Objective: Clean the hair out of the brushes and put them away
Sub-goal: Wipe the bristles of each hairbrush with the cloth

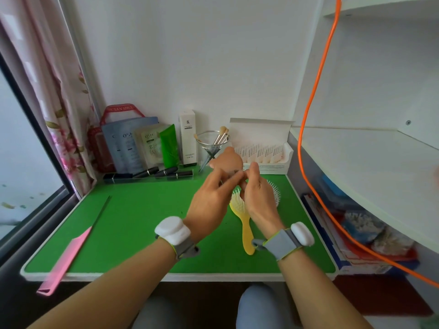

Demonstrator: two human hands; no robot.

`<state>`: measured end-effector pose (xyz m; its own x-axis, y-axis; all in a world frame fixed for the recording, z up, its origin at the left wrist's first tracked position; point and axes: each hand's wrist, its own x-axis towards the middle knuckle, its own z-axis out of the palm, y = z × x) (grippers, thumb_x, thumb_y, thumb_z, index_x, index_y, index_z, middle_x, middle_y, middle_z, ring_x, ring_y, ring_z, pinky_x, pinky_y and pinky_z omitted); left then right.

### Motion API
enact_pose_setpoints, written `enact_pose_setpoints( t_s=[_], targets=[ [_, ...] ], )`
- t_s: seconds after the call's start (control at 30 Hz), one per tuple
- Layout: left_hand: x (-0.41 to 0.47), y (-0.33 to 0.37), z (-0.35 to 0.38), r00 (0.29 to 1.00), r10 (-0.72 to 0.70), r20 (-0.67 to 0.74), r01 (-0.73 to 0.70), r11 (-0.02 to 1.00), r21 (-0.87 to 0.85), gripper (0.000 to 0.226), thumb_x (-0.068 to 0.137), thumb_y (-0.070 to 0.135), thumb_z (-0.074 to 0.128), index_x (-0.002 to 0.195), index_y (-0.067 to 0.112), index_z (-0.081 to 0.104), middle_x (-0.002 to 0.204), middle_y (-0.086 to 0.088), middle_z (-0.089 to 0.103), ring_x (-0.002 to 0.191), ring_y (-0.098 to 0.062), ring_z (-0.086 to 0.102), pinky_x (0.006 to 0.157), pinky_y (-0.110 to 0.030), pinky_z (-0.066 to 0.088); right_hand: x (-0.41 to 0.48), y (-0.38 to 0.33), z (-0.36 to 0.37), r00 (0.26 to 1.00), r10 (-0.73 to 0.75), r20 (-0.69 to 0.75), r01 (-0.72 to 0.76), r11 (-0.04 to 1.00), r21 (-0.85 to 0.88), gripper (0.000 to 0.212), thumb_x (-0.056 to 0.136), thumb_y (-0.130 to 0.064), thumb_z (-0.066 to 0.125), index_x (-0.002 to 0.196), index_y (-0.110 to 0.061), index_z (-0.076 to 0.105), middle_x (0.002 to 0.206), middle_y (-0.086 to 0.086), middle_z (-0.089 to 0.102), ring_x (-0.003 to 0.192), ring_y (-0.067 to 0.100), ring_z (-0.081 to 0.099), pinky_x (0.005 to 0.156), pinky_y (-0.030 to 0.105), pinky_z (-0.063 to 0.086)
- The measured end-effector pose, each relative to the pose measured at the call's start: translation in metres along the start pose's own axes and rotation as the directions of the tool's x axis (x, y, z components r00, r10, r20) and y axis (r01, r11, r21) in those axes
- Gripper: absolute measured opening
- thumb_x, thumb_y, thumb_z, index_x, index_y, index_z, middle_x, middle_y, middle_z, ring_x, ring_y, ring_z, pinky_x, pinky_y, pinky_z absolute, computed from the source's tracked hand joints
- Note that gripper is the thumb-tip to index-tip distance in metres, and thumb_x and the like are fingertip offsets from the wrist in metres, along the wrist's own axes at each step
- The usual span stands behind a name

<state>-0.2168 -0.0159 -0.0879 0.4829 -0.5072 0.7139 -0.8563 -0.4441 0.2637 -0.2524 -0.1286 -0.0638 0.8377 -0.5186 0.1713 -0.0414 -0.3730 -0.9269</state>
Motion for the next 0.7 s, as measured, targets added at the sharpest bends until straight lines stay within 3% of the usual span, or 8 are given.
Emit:
enact_pose_setpoints(
  t_s=[0.13, 0.2, 0.3, 0.37, 0.5, 0.57, 0.63, 0.7],
  targets=[
    [0.020, -0.013, -0.011, 0.968, -0.219, -0.123, 0.214, 0.976, -0.051, 0.033, 0.092, 0.005, 0.050, 0.122, 0.011, 0.062, 0.091, -0.014, 0.047, 0.065, -0.027, 0.051, 0.055, -0.043, 0.050, -0.005, 0.001, 0.001, 1.000, 0.003, 0.015, -0.003, 1.000, -0.003, 0.059, 0.076, -0.074, 0.006, 0.072, -0.035, 0.050, 0.080, 0.001, 0.059, 0.080, 0.028, 0.054, 0.078, 0.039, 0.044],
    [0.023, -0.009, -0.011, 0.954, -0.256, -0.157, 0.253, 0.967, -0.043, 0.032, 0.091, 0.004, 0.052, 0.121, 0.010, 0.063, 0.088, -0.014, 0.046, 0.064, -0.027, 0.050, 0.054, -0.041, 0.049, -0.008, 0.000, 0.002, 1.000, -0.006, 0.022, 0.006, 1.000, -0.008, 0.059, 0.073, -0.076, 0.004, 0.067, -0.037, 0.048, 0.073, -0.003, 0.052, 0.075, 0.024, 0.049, 0.075, 0.038, 0.039],
    [0.009, 0.004, -0.006, 0.980, -0.172, -0.099, 0.170, 0.985, -0.029, 0.035, 0.091, 0.010, 0.051, 0.124, 0.010, 0.061, 0.089, -0.013, 0.048, 0.066, -0.025, 0.049, 0.054, -0.035, 0.046, -0.010, 0.002, 0.003, 1.000, -0.006, 0.020, 0.007, 0.999, -0.042, 0.077, 0.075, -0.075, 0.002, 0.082, -0.026, 0.061, 0.083, 0.007, 0.061, 0.088, 0.031, 0.058, 0.086, 0.044, 0.044],
    [-0.001, 0.008, -0.005, 0.994, -0.104, -0.021, 0.103, 0.994, -0.023, 0.037, 0.089, 0.006, 0.052, 0.125, 0.011, 0.061, 0.089, -0.016, 0.049, 0.066, -0.029, 0.051, 0.052, -0.040, 0.048, -0.010, 0.005, 0.003, 1.000, -0.001, 0.016, 0.002, 0.998, -0.070, 0.082, 0.080, -0.072, 0.004, 0.092, -0.020, 0.067, 0.094, 0.012, 0.068, 0.094, 0.033, 0.059, 0.088, 0.045, 0.044],
    [0.008, -0.005, -0.015, 0.964, -0.249, -0.095, 0.241, 0.966, -0.090, 0.031, 0.092, 0.003, 0.054, 0.120, 0.012, 0.065, 0.089, -0.015, 0.048, 0.060, -0.031, 0.052, 0.051, -0.044, 0.049, -0.014, 0.006, 0.004, 0.999, -0.039, 0.035, 0.042, 0.995, -0.093, 0.063, 0.079, -0.070, 0.004, 0.055, -0.035, 0.051, 0.063, -0.001, 0.053, 0.072, 0.028, 0.051, 0.067, 0.037, 0.039],
    [0.015, -0.010, -0.018, 0.929, -0.336, -0.152, 0.327, 0.942, -0.080, 0.030, 0.093, 0.004, 0.052, 0.119, 0.012, 0.065, 0.090, -0.015, 0.047, 0.066, -0.033, 0.052, 0.056, -0.045, 0.050, -0.016, 0.005, 0.006, 0.997, -0.064, 0.033, 0.067, 0.994, -0.089, 0.062, 0.083, -0.067, 0.006, 0.051, -0.036, 0.049, 0.055, -0.004, 0.044, 0.064, 0.023, 0.047, 0.062, 0.034, 0.034],
    [0.012, 0.000, -0.016, 0.940, -0.296, -0.168, 0.294, 0.955, -0.039, 0.033, 0.090, 0.002, 0.055, 0.120, 0.012, 0.065, 0.088, -0.015, 0.047, 0.068, -0.030, 0.051, 0.055, -0.042, 0.049, -0.016, 0.005, 0.007, 0.997, -0.066, 0.030, 0.068, 0.995, -0.075, 0.062, 0.086, -0.066, 0.008, 0.060, -0.034, 0.055, 0.063, -0.008, 0.050, 0.070, 0.022, 0.049, 0.068, 0.034, 0.035],
    [0.001, 0.012, -0.012, 0.979, -0.174, -0.110, 0.175, 0.985, 0.001, 0.039, 0.086, 0.000, 0.057, 0.123, 0.012, 0.062, 0.086, -0.014, 0.046, 0.067, -0.028, 0.049, 0.050, -0.039, 0.047, -0.014, 0.007, 0.008, 0.998, -0.051, 0.038, 0.054, 0.997, -0.061, 0.065, 0.092, -0.063, 0.012, 0.085, -0.026, 0.065, 0.083, -0.005, 0.056, 0.083, 0.021, 0.052, 0.076, 0.033, 0.037]
  ],
)
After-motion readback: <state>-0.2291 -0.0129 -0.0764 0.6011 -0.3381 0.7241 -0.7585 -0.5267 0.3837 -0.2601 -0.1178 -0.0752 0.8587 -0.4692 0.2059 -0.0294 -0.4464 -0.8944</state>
